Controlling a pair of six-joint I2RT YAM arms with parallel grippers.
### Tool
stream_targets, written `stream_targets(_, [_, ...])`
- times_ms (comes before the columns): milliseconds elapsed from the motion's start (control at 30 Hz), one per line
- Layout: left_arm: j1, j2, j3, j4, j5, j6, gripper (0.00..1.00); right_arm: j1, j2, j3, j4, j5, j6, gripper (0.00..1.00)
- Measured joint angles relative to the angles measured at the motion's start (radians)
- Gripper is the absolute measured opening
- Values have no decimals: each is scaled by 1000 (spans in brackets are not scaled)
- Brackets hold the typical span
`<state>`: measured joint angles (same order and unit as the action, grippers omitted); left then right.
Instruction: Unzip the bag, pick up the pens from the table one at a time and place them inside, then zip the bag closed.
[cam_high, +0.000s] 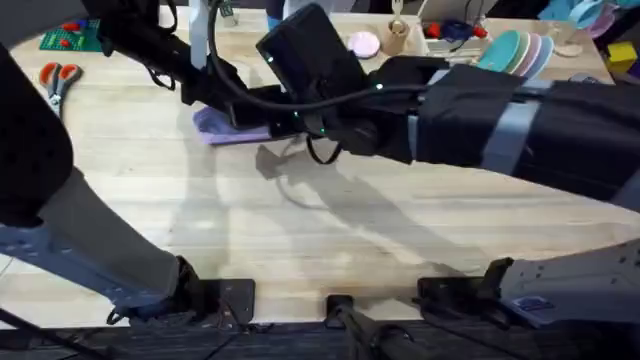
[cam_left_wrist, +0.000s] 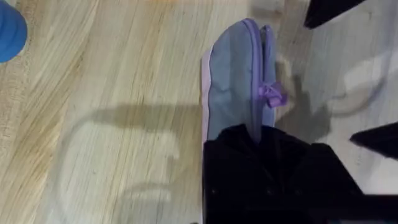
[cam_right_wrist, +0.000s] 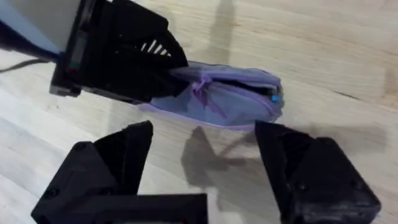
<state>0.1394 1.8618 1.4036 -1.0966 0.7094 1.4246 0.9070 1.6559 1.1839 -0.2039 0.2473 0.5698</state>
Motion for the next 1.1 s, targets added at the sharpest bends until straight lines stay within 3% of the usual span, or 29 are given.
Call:
stream_targets(600, [-1, 0, 0, -3, -3, 0, 42, -1, 74, -1, 101, 0, 4, 901])
stream_targets(1100, [-1, 0, 0, -2, -3, 0, 42, -61, 107, -1, 121, -16, 67, 833])
